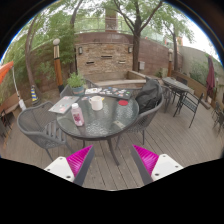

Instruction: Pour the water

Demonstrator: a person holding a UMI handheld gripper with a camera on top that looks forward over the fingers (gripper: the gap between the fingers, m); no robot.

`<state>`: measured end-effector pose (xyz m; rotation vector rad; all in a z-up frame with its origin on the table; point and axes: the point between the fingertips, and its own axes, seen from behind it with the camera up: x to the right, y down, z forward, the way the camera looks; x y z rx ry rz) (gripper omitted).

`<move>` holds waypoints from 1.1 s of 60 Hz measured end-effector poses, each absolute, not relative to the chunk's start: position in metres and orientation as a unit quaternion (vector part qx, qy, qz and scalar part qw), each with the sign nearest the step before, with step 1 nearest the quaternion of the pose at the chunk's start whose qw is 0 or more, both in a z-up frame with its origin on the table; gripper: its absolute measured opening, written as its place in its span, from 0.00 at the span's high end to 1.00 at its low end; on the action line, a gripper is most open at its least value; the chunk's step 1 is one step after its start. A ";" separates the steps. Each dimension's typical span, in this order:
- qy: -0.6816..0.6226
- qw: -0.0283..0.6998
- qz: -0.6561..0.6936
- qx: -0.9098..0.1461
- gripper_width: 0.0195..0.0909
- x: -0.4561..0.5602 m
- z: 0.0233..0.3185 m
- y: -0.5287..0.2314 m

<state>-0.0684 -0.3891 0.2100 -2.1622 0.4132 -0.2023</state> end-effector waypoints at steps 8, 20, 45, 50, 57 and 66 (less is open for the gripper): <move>0.181 0.459 -0.080 -0.866 0.09 -0.068 0.217 -0.386; 0.174 0.471 -0.082 -0.861 0.11 -0.080 0.211 -0.387; 0.118 0.572 -0.083 -0.807 0.11 -0.138 0.093 -0.167; 0.111 0.593 -0.076 -0.794 0.11 -0.145 0.070 -0.095; 0.114 0.604 -0.089 -0.784 0.11 -0.152 0.074 -0.002; 0.077 0.619 -0.101 -0.775 0.54 -0.165 0.086 0.042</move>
